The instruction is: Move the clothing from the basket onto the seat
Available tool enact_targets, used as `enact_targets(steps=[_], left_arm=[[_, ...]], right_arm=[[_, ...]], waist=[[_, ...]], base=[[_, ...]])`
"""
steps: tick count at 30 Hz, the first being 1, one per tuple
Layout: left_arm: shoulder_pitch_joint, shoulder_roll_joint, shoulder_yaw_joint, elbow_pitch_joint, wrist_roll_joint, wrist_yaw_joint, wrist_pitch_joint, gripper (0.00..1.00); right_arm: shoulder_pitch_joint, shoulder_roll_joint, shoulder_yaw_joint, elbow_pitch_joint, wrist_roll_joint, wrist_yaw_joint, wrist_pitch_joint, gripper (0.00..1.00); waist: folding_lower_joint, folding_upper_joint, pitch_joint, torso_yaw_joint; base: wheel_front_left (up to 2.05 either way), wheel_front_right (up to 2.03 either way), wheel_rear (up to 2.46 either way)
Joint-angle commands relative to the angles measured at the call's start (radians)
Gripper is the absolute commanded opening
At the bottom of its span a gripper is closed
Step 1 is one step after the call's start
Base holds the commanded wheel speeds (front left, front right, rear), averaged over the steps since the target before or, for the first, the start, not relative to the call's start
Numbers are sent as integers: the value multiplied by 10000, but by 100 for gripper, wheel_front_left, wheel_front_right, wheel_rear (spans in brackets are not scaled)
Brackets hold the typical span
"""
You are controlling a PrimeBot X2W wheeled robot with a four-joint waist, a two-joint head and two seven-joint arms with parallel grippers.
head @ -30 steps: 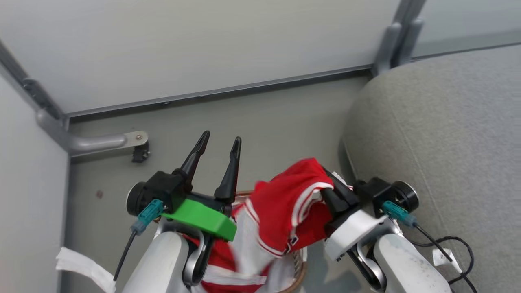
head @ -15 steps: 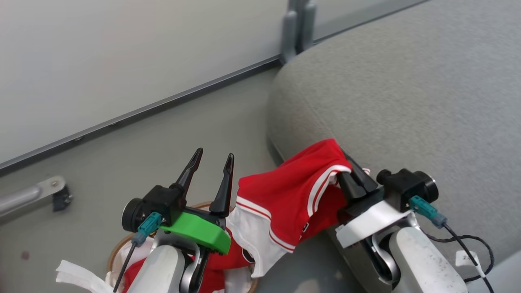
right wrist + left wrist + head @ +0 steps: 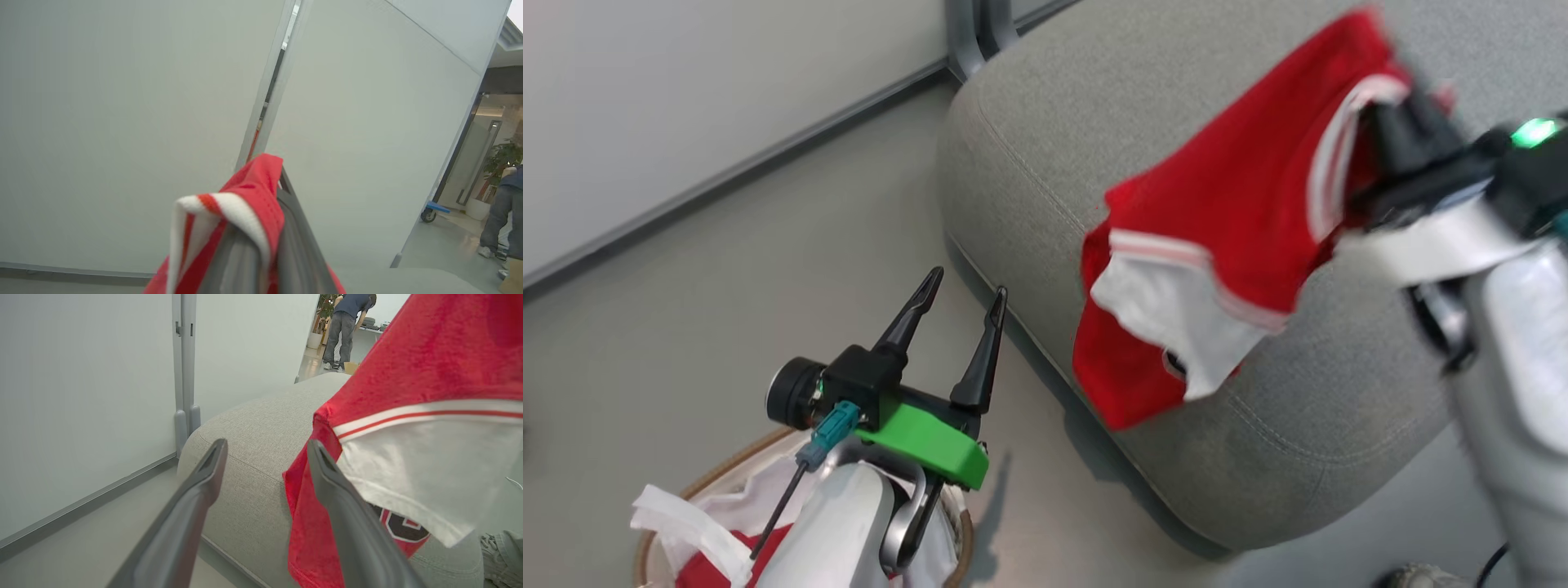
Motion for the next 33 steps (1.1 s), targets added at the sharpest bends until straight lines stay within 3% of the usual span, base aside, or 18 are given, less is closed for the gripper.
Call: enact_targets(steps=[1,8,15,23,31,32,33], left_arm=[[-271,164,-79,-25,3,-28,1,100],[-1146,621,-667,-210,51,-28,1,100],[-2041,869,-1296,-414,54,-28,1,100],[-2748,766,-1894,-508,-122,-28,1,100],[-2695,569,-2512,-579,-324,-28,1,100],[-2633,560,-2531,-562,-340,-28,1,100],[-2562,558,-2538,-536,-354,-28,1,100]], right_arm=[[-636,-326,-255,-113,-179,-14,-7,0],[-3348,-1732,-1554,452,-803,-14,-5,0],[-4811,-2097,-1958,1831,-1438,-14,-5,0],[-4290,-1303,-2343,4255,-2450,-14,-3,0],[-2231,-463,-3808,5799,-2990,-14,-6,0],[-2018,-396,-3917,5841,-3034,-14,-6,3],[-1749,-315,-4010,5811,-3057,-14,-6,14]], waist=[[0,-1,896,-66],[0,-1,2262,554],[0,-1,3355,1207],[0,-1,3947,1705],[0,-1,3400,1815],[0,-1,3308,1807],[0,-1,3193,1782]], base=[[0,0,0],[0,0,0],[0,0,0],[0,0,0],[0,0,0],[0,0,0],[0,0,0]])
